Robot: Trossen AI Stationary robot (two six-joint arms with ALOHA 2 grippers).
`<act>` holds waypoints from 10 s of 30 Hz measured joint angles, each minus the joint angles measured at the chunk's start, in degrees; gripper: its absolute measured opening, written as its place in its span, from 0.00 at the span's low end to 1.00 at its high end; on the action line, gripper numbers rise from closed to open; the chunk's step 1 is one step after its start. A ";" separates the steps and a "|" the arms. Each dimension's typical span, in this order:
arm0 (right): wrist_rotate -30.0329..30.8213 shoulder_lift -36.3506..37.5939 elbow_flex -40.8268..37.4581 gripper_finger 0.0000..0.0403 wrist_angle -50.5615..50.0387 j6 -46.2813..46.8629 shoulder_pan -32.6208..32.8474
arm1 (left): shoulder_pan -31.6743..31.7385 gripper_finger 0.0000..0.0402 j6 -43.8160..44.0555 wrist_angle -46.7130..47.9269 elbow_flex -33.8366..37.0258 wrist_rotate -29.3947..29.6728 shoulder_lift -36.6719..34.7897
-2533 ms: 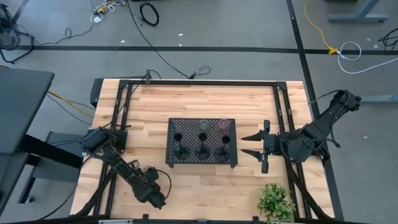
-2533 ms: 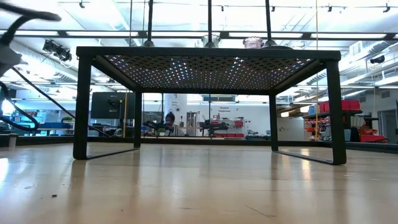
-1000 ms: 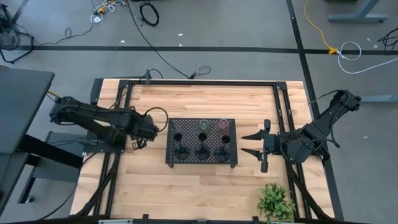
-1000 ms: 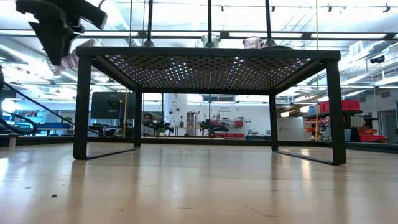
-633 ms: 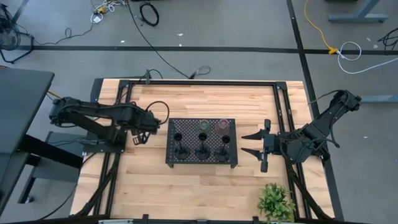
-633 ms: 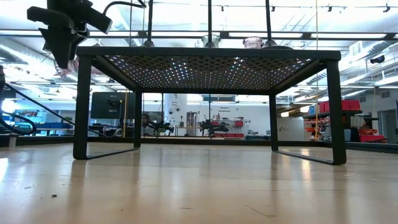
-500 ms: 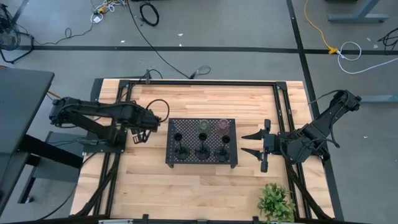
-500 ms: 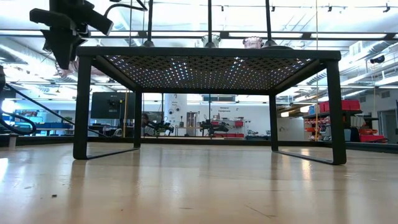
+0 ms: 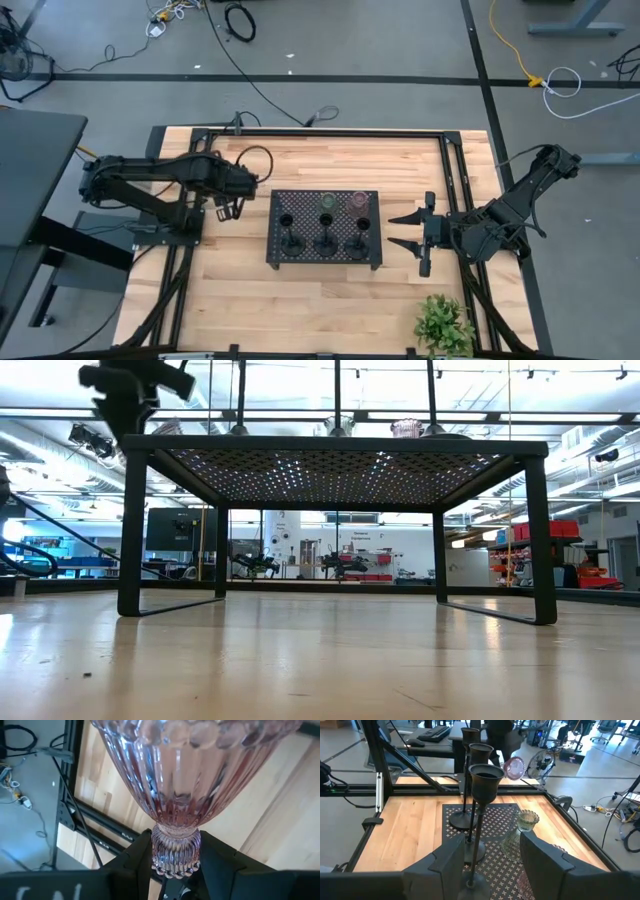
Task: Pick & Place candle stick holders
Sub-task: Put the pink candle holder on the shelf aligned with the candle holders
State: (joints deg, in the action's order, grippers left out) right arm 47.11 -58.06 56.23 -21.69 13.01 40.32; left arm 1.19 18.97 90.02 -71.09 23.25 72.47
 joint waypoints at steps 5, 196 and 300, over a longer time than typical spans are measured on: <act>0.00 0.00 0.00 0.48 0.00 0.00 0.00 | 1.64 0.34 -0.21 -0.05 -4.48 0.45 0.00; -35.62 -32.24 31.32 0.01 24.17 -28.35 -44.13 | -0.02 0.25 -15.88 -53.10 1.28 -10.03 -24.46; -37.81 -36.72 17.00 0.00 58.49 -36.00 -39.39 | 11.50 0.43 -0.12 -132.11 32.09 -38.16 -20.98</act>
State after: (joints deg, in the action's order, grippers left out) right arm 9.30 -94.78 73.23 36.80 -22.98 0.93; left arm 12.69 18.85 -42.09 -39.00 -14.91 51.48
